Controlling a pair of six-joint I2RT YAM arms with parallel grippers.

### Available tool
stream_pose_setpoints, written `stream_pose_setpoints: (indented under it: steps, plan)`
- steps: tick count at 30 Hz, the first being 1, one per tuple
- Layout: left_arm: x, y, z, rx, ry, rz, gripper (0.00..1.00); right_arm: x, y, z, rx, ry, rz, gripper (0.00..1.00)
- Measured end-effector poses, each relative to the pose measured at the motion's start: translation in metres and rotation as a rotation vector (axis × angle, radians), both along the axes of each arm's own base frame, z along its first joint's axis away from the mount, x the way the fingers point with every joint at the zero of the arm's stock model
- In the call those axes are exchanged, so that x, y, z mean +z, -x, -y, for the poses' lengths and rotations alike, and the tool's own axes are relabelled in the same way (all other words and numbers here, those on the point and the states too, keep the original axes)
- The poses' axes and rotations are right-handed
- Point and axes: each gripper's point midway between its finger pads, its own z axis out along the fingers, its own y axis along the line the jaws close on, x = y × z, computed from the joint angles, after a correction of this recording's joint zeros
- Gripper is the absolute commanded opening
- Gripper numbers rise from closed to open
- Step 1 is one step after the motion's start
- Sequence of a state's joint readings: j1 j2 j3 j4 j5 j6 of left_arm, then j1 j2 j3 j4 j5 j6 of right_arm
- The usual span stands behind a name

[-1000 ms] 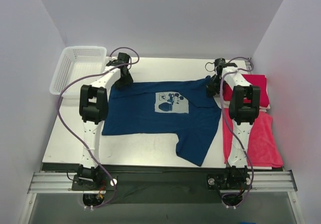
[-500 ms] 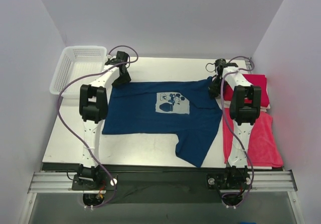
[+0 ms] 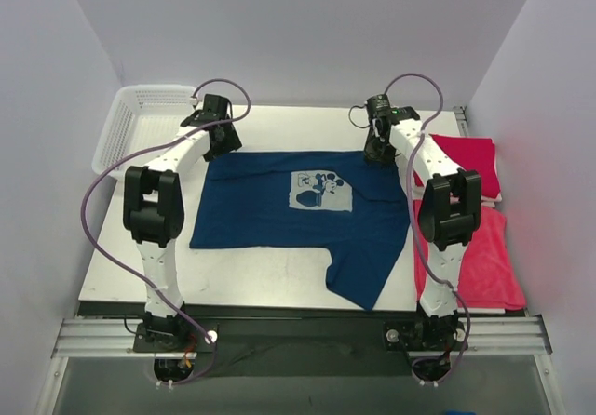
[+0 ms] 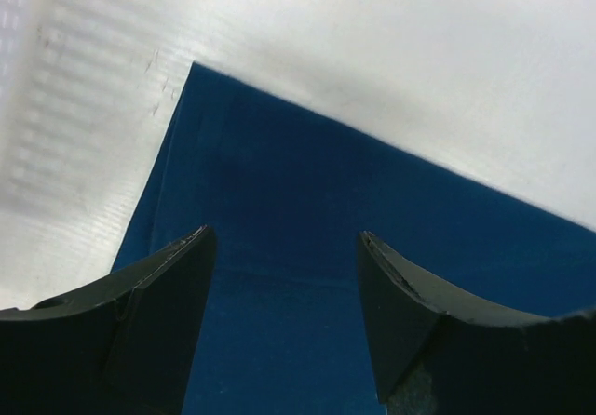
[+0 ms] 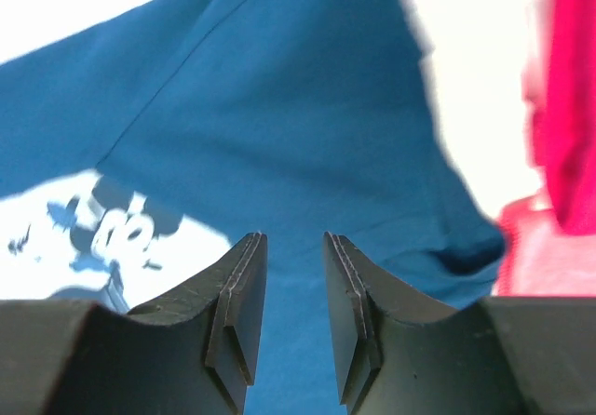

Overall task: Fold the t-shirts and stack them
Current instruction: Fold the flattened tshirt in 1/3 of the way

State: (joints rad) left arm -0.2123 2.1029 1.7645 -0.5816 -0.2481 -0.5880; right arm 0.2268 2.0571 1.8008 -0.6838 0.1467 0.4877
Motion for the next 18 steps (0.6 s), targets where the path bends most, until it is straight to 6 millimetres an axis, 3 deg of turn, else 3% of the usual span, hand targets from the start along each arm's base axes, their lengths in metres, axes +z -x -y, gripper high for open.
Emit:
stream_pose_setpoints:
  steps: [3, 7, 11, 18]
  plan:
    - [-0.022, 0.018, -0.001, -0.001, 0.003, -0.059, 0.72, -0.009, 0.012, -0.015, 0.062, -0.001, -0.023, 0.32]
    - [-0.05, 0.042, -0.005, 0.005, -0.002, -0.145, 0.72, -0.036, 0.036, -0.014, 0.102, 0.017, -0.109, 0.32]
    - [-0.053, 0.043, -0.004, 0.012, 0.002, -0.15, 0.72, -0.051, 0.053, -0.017, 0.156, 0.044, -0.164, 0.32]
    - [-0.053, 0.043, -0.003, 0.013, 0.008, -0.148, 0.72, -0.056, 0.061, -0.039, 0.248, 0.073, -0.166, 0.32]
